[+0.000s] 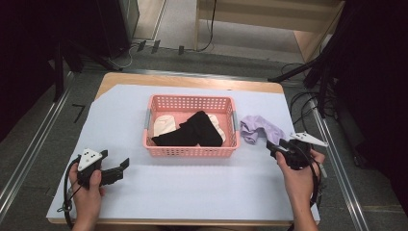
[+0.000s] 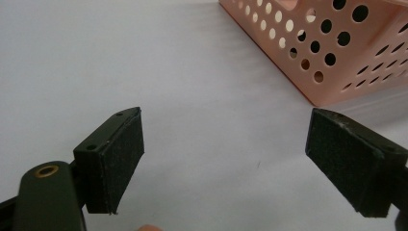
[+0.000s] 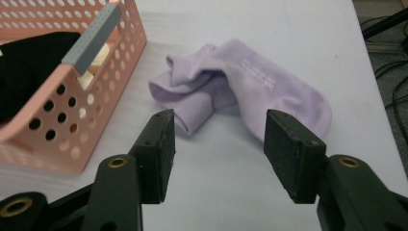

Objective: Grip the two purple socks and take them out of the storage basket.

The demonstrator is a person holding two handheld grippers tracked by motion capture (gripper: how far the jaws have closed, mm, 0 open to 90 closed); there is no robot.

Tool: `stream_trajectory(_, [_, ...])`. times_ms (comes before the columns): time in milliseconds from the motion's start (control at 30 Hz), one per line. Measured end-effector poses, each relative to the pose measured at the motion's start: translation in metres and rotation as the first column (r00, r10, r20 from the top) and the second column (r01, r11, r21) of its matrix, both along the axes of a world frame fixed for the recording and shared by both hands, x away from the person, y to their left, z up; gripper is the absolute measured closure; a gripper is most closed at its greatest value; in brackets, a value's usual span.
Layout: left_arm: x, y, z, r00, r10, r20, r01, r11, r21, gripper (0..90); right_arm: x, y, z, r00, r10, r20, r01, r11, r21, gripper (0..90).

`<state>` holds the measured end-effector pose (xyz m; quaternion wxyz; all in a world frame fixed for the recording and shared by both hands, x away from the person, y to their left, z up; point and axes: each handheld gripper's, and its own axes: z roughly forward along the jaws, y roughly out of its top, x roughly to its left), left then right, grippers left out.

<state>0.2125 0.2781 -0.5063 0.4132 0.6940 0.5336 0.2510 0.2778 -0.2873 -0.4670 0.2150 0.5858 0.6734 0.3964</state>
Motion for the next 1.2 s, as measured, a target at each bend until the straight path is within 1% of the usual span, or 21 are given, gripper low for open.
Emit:
stream_trajectory(67, [0.000,0.000,0.000,1.0000,0.000,0.001,0.000,1.0000,0.000,14.5,-0.009,-0.006,-0.008,1.0000,-0.003,0.007,0.003,1.000,0.006,45.2])
stream_trajectory(100, [0.000,0.000,0.000,1.0000,0.002,0.003,-0.002,1.0000,0.001,14.5,-0.009,-0.006,-0.008,1.0000,-0.003,0.007,0.003,1.000,0.006,45.2])
stream_trajectory(133, [0.000,-0.001,0.000,1.0000,0.004,0.005,-0.004,1.0000,0.000,14.5,-0.018,-0.013,-0.016,0.9998,-0.017,0.007,0.017,1.000,0.020,45.2])
stream_trajectory(200, [0.000,-0.001,0.000,1.0000,0.003,0.005,-0.003,1.0000,-0.002,14.5,-0.021,-0.015,-0.019,0.9998,-0.012,0.013,0.012,1.000,0.021,45.1])
stream_trajectory(233, [0.000,-0.001,0.000,1.0000,0.002,0.005,-0.001,1.0000,-0.001,14.5,-0.030,-0.020,-0.027,0.9995,-0.023,0.019,0.022,0.999,0.034,45.0])
stream_trajectory(300, [0.000,-0.001,0.000,1.0000,0.000,0.006,0.000,1.0000,0.000,14.5,-0.037,-0.025,-0.033,0.9992,-0.027,0.029,0.026,0.999,0.033,44.9])
stream_trajectory(333, [0.000,0.000,0.000,1.0000,-0.001,0.004,0.001,1.0000,0.000,14.5,-0.037,-0.025,-0.033,0.9992,-0.027,0.029,0.026,0.999,0.033,44.9])
stream_trajectory(433, [-0.001,-0.001,0.000,1.0000,-0.001,0.006,0.001,1.0000,0.001,14.5,-0.048,-0.031,-0.040,0.9987,-0.034,0.038,0.033,0.999,0.033,44.6])
stream_trajectory(600, [-0.001,-0.001,0.000,1.0000,0.003,0.009,-0.003,1.0000,0.001,14.5,-0.066,-0.044,-0.048,0.9958,-0.038,0.083,0.036,0.999,0.022,43.3])
stream_trajectory(767, [0.000,-0.001,0.000,1.0000,0.001,0.007,-0.001,1.0000,-0.001,14.5,-0.081,-0.056,-0.055,0.9907,-0.060,0.122,0.056,0.998,0.031,40.8])
stream_trajectory(800, [0.000,0.000,0.000,1.0000,0.000,0.006,0.000,1.0000,0.001,14.5,-0.083,-0.057,-0.056,0.9894,-0.069,0.128,0.064,0.997,0.037,40.5])
stream_trajectory(833, [0.000,0.000,0.000,1.0000,0.001,0.004,-0.001,1.0000,0.000,14.5,-0.084,-0.058,-0.059,0.9869,-0.072,0.144,0.069,0.997,0.024,39.9])
stream_trajectory(867, [0.000,0.000,0.000,1.0000,0.001,0.000,-0.001,1.0000,-0.003,14.5,-0.086,-0.058,-0.061,0.9868,-0.070,0.146,0.067,0.997,0.026,36.6])
stream_trajectory(933, [0.000,0.000,0.000,1.0000,-0.001,-0.002,0.001,1.0000,-0.003,14.5,-0.086,-0.058,-0.061,0.9868,-0.060,0.150,0.056,0.998,0.030,36.2])
stream_trajectory(967, [0.000,0.000,0.000,1.0000,0.002,0.001,-0.002,1.0000,-0.002,14.5,-0.086,-0.056,-0.061,0.9857,-0.070,0.153,0.068,0.998,0.019,36.3])
stream_trajectory(1000, [0.000,0.000,0.000,1.0000,0.003,0.004,-0.003,1.0000,-0.001,14.5,-0.086,-0.056,-0.061,0.9857,-0.070,0.153,0.068,0.998,0.019,36.3])
stream_trajectory(1033, [0.000,-0.001,0.000,1.0000,0.003,0.005,-0.003,1.0000,-0.002,14.5,-0.085,-0.056,-0.061,0.9876,-0.068,0.141,0.066,0.998,0.018,35.8])
stream_trajectory(1067, [-0.001,-0.001,0.000,1.0000,0.000,0.004,0.000,1.0000,0.004,14.5,-0.083,-0.057,-0.062,0.9906,-0.038,0.131,0.036,0.999,0.020,32.8])
stream_trajectory(1133, [-0.001,-0.001,0.000,1.0000,0.000,0.009,0.000,1.0000,0.003,14.6,-0.083,-0.057,-0.062,0.9919,-0.036,0.122,0.033,0.999,0.028,31.5])
stream_trajectory(1167, [-0.001,-0.001,0.000,1.0000,-0.001,0.009,0.001,1.0000,0.004,14.6,-0.083,-0.058,-0.062,0.9910,-0.028,0.131,0.024,0.999,0.033,30.1])
stream_trajectory(1200, [-0.001,-0.001,0.000,1.0000,-0.001,0.009,0.001,1.0000,0.004,14.6,-0.084,-0.058,-0.062,0.9911,-0.033,0.129,0.028,0.999,0.041,28.3])
